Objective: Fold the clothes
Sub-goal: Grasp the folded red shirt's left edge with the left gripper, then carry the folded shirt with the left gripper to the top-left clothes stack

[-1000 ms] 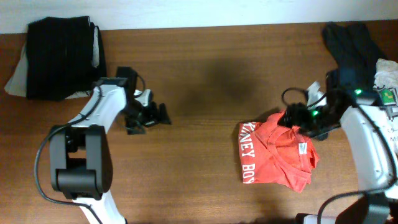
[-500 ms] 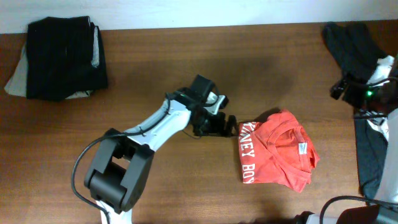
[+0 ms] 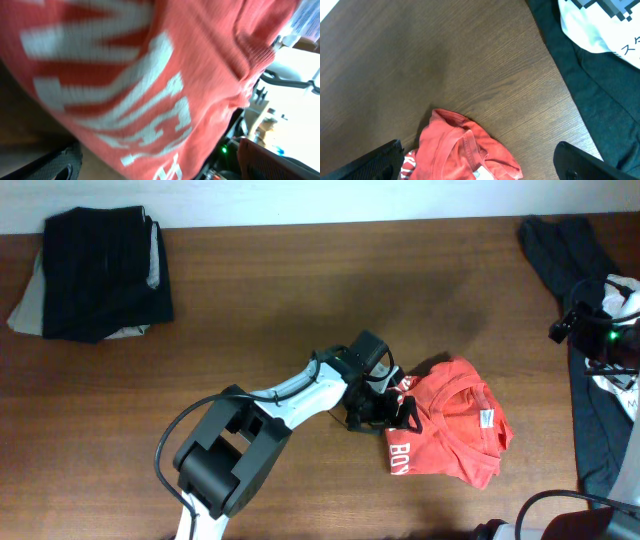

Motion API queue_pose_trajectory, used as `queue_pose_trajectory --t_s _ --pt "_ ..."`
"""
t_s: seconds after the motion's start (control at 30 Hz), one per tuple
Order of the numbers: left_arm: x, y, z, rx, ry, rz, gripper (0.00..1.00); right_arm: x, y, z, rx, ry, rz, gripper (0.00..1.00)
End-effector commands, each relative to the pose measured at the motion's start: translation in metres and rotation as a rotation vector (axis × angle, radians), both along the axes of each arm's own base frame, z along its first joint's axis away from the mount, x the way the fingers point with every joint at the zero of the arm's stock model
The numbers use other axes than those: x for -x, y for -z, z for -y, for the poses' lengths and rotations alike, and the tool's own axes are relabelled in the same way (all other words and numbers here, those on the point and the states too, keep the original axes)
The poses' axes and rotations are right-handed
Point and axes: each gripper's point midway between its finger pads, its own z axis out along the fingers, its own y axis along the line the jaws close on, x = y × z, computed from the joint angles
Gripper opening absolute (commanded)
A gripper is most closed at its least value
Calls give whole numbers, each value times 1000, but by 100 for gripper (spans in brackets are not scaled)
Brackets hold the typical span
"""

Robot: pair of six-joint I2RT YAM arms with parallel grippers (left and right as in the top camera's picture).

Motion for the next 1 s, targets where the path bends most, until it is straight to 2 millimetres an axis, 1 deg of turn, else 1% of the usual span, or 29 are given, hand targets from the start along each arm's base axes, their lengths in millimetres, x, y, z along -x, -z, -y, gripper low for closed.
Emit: queue_pose_trajectory --t_s 0.0,0.1,0.2,0.27,0.33,0.37,0.4,0.43,0.53,0.57,0.7,0.8,0.9,0.93,0.97 --pt "10 21 -5 -83 -39 -74 99 0 -10 4 20 17 23 99" --pt "-1 28 -1 -125 -88 -4 99 0 -10 4 20 16 23 99" --pt "-10 27 12 -98 -100 64 98 0 -10 4 20 17 23 99" --pt "-10 23 24 -56 -85 99 97 0 -10 4 20 17 23 99" --pt "-8 22 30 -42 -75 116 95 0 -10 4 20 17 23 99" --pt "-8 23 30 -49 -75 124 91 0 -10 4 20 17 23 99" --pt "-8 23 31 -52 -75 131 80 0 -10 4 20 16 23 99" --pt "-8 23 31 -50 -74 131 75 0 -10 4 20 16 23 99" --pt "-10 22 31 -47 -77 134 50 0 -10 4 20 16 23 99" --pt "-11 22 30 -47 -80 134 47 0 -10 4 20 17 23 99" --pt "-23 20 23 -33 -107 114 46 0 -10 4 20 16 23 99" --pt "-46 20 7 -34 -161 119 43 0 -10 4 20 17 23 99" --pt "-80 19 -18 -18 -192 174 43 0 -10 4 20 17 23 99" --pt "-91 18 -27 -15 -204 192 38 0 -10 4 20 17 23 99" --pt "-114 16 -46 -3 -208 249 19 0 -10 4 20 16 23 99"
